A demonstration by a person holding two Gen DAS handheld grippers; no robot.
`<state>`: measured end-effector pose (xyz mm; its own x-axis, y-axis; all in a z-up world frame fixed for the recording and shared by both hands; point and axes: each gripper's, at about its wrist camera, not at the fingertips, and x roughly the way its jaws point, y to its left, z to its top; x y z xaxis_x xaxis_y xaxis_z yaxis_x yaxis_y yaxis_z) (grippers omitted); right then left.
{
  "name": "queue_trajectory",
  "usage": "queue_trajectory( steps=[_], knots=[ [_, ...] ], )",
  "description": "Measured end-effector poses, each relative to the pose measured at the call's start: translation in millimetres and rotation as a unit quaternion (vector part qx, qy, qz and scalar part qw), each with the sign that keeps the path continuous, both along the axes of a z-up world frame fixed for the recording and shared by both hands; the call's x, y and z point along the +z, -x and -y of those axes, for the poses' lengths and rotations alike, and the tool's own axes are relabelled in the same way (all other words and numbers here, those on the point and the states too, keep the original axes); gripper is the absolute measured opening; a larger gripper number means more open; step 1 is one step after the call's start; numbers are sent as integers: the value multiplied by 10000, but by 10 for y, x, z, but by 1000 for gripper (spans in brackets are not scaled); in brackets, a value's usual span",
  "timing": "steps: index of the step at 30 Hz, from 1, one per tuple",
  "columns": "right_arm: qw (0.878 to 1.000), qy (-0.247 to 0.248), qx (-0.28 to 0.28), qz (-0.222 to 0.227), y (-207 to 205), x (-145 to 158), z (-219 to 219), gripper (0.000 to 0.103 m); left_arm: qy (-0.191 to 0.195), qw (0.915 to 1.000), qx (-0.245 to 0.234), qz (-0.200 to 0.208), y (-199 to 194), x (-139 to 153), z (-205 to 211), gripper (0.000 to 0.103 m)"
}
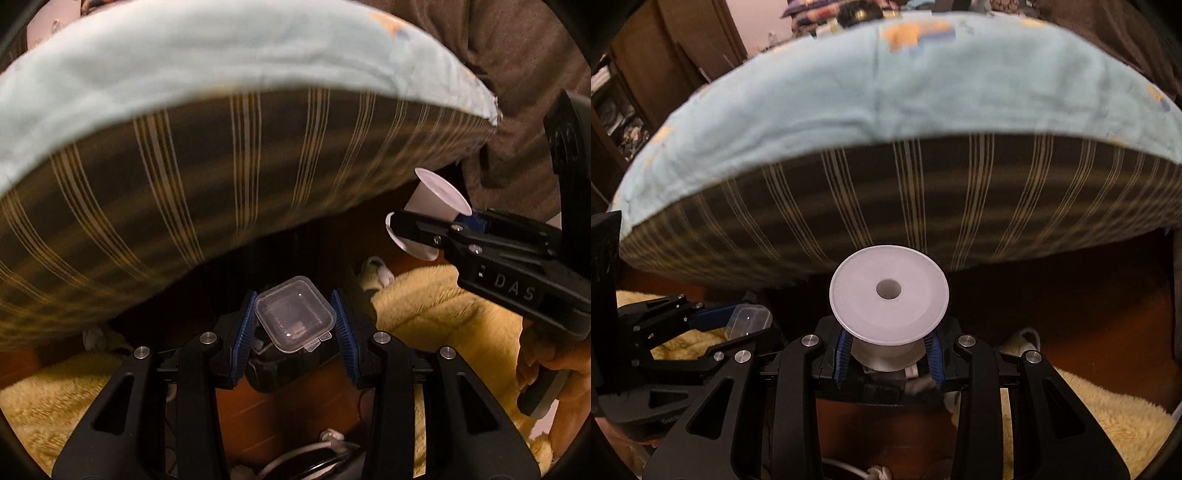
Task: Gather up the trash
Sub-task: 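Lower both held items under the bed edge and open both tools over the bin, then raise both open tools back over the bed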
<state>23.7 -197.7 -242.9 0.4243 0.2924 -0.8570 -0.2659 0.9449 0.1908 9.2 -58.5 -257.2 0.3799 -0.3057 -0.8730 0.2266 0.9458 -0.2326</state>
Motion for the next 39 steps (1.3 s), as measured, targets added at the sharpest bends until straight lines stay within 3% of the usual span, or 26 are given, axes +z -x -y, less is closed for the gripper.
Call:
queue_trajectory(
  steps=[10, 16, 18, 20, 22, 30, 35, 39],
  knots=[
    [9982, 170, 51, -568, -15, -462, -71, 35, -39, 9990, -62, -442, -6, -395, 35, 39],
    [9980, 85, -30, -633, -41, -518, -39, 36, -60, 9981, -22, -610, -37, -500, 43, 39],
    [9979, 60, -57, -642, -97, -489, 10, 45, -64, 9977, -31, -671, -48, -546, 57, 40],
    [9979, 28, -82, -646, -144, -423, 58, 52, -70, 9977, 2, -678, -68, -546, 69, 50],
    [9980, -6, -110, -617, -171, -385, 82, 55, -105, 9978, 16, -648, -73, -524, 63, 52],
    [9989, -50, -252, -398, -293, -112, 201, 65, -253, 9987, 162, -423, -108, -301, -19, 71],
    [9986, -151, -502, 120, -329, 324, 385, 79, -217, 9996, 201, 2, -128, 122, -58, 83],
    [9955, -302, -637, 639, -382, 746, 522, 85, -167, 9989, 192, 403, -163, 517, -102, 85]
  ],
)
